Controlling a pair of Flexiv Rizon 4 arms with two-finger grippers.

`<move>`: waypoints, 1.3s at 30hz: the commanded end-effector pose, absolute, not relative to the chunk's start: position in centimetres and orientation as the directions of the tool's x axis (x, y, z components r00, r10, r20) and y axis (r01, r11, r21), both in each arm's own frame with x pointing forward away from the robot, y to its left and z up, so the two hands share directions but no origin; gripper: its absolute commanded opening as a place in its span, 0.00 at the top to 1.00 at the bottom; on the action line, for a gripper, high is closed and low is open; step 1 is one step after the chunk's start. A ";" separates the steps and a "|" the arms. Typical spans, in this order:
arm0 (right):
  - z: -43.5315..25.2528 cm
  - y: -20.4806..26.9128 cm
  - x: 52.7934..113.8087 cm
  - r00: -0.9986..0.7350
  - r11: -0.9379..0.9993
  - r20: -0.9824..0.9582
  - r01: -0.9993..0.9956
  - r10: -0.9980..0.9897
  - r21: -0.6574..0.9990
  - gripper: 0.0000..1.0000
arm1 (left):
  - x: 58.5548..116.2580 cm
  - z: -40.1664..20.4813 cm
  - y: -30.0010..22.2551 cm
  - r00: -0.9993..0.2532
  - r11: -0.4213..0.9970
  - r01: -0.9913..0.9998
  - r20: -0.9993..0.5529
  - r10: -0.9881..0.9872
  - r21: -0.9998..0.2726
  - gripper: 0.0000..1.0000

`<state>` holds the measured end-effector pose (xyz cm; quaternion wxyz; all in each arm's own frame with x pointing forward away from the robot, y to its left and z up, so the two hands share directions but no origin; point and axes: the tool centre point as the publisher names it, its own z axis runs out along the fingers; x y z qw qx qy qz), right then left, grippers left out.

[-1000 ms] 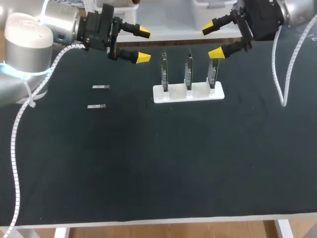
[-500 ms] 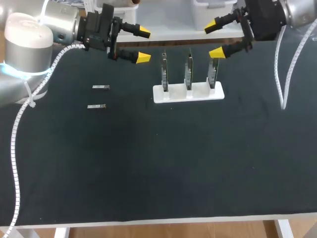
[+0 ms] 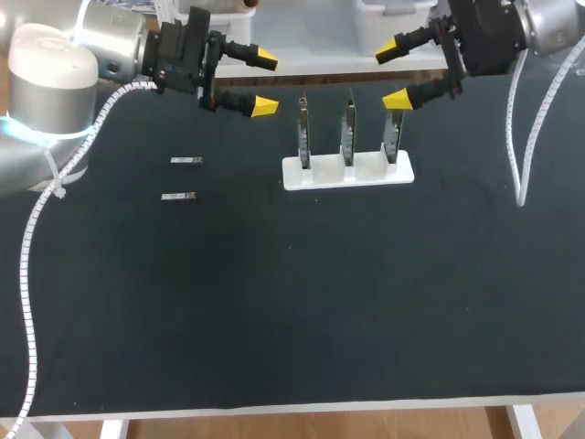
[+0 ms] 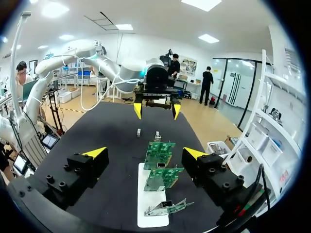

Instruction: Pick up the optical module with the left hand, and insert it into the network port with the right hand.

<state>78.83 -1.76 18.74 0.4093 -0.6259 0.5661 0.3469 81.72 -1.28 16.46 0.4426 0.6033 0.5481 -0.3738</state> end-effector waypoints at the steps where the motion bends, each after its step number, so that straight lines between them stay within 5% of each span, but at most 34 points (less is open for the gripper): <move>1: 18.8 -1.8 78.7 0.118 -0.021 -0.897 -0.992 -0.426 -0.121 0.00 | 81.6 16.4 -1.3 0.123 -0.004 0.992 -0.936 0.330 0.128 0.00; 39: 18.0 -1.9 80.8 0.064 -0.135 -0.926 -0.991 -0.372 -0.015 0.00 | 81.6 16.4 -1.3 0.123 -0.004 0.992 -0.936 0.330 0.128 0.00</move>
